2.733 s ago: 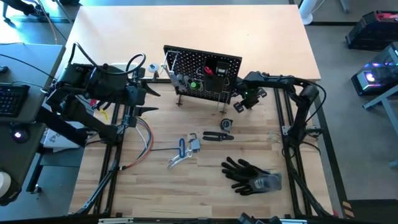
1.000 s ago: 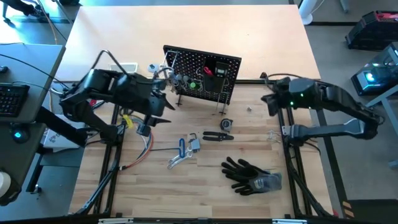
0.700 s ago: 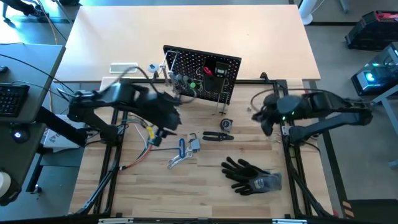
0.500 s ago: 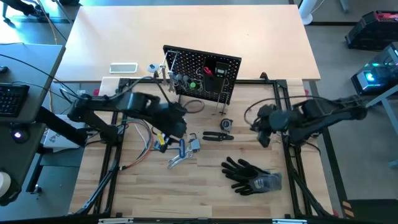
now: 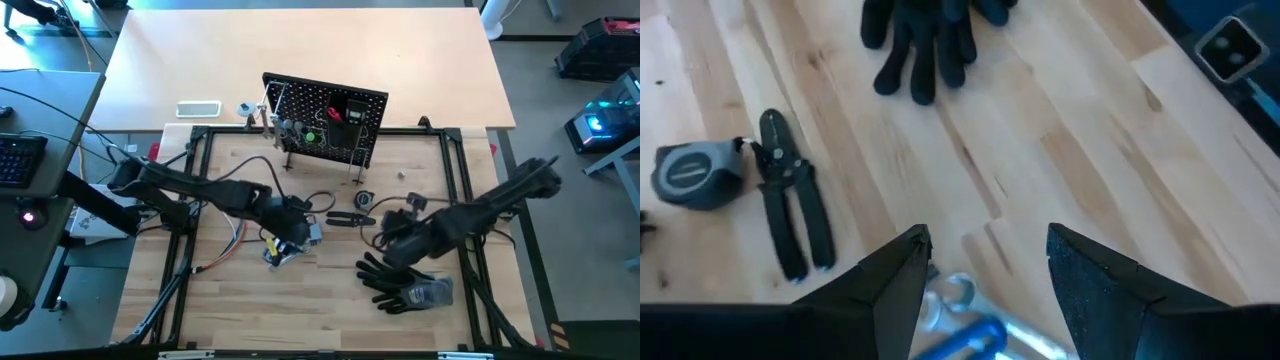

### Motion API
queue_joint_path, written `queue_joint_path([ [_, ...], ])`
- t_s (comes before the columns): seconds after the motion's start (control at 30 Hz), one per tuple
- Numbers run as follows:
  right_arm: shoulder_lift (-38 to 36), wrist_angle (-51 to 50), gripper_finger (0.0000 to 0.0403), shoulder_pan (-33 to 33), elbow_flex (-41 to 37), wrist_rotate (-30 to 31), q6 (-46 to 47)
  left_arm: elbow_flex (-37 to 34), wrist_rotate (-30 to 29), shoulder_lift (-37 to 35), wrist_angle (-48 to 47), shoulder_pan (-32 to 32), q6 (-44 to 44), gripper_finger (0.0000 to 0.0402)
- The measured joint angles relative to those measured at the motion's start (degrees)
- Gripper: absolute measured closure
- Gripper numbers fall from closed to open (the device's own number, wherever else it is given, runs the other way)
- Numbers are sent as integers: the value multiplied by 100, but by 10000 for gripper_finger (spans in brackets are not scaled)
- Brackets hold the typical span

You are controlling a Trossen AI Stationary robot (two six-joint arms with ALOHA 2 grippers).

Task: Hang tools onto peg board
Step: Put the socket into the black bin on the peg board

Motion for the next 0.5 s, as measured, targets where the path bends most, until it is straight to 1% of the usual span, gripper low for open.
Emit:
queue_joint_path([
  [0.1,353,13,341,0,-4,208,9,-559,31,0,825,37,-106,204],
  [0.17,495,298,341,0,-160,242,-1,-910,33,0,1318,57,-186,204],
  [0.23,531,766,341,0,-522,201,-47,-1246,34,0,1840,93,-219,204],
  [0.33,442,1685,341,46,-1271,-28,-198,-1686,33,0,2448,122,-284,204],
  [0.5,85,3039,341,90,-2367,-72,-802,-2165,29,0,3173,186,-318,204],
])
